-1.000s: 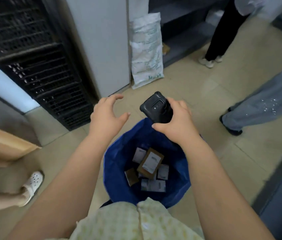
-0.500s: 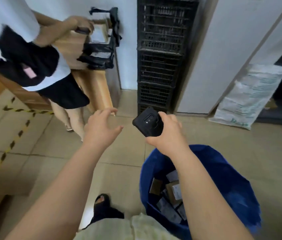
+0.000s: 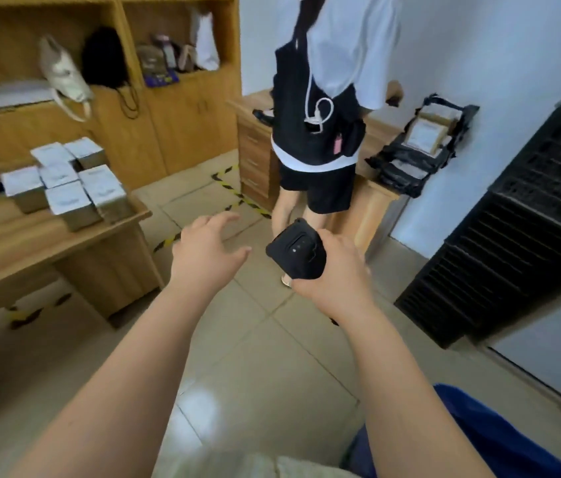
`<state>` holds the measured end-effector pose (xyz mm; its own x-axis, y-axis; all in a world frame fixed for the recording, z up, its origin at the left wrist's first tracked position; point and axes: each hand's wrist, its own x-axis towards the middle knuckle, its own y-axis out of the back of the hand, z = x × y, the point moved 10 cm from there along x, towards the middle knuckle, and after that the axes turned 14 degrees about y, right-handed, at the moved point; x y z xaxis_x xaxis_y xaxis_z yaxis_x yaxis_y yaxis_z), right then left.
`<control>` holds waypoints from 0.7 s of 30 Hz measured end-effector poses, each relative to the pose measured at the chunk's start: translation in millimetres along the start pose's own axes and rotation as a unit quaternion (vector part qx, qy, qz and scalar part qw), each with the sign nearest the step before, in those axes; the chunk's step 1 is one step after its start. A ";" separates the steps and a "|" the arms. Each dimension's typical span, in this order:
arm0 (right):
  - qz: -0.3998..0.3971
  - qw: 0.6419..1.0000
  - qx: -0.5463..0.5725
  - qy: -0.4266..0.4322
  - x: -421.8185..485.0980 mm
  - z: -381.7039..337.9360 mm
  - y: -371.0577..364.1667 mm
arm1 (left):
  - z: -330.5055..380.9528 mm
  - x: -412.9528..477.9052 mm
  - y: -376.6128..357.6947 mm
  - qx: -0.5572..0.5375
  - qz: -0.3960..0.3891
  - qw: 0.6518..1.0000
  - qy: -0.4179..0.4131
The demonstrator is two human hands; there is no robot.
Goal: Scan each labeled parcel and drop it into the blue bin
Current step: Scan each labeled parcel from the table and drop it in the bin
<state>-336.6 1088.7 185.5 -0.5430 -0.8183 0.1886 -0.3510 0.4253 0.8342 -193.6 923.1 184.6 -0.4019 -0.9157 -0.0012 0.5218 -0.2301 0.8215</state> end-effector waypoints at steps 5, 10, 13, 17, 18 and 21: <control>-0.044 0.994 0.014 0.095 22.7 -110.3 -71.1 | -120.4 7.0 81.4 -0.031 0.054 0.994 0.093; -0.092 0.983 0.045 0.153 32.7 -218.9 -153.9 | -243.4 1.6 158.2 -0.042 0.101 0.980 0.169; -0.130 0.974 0.061 0.174 32.8 -283.5 -206.5 | -314.7 -7.0 201.4 -0.025 0.117 0.971 0.209; -0.159 0.962 0.081 0.207 32.5 -365.0 -272.5 | -404.5 -15.4 252.3 -0.014 0.146 0.956 0.254; -0.168 0.958 0.086 0.215 31.6 -384.6 -288.9 | -425.6 -17.9 262.5 -0.012 0.152 0.953 0.262; -0.195 0.946 0.090 0.241 26.3 -439.6 -331.3 | -481.4 -27.5 286.5 -0.010 0.166 0.941 0.294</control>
<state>100.8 756.3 141.8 0.0507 -0.9896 0.1349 -0.6003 0.0777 0.7960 329.2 723.7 145.5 0.2685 -0.9610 -0.0657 0.5619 0.1008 0.8211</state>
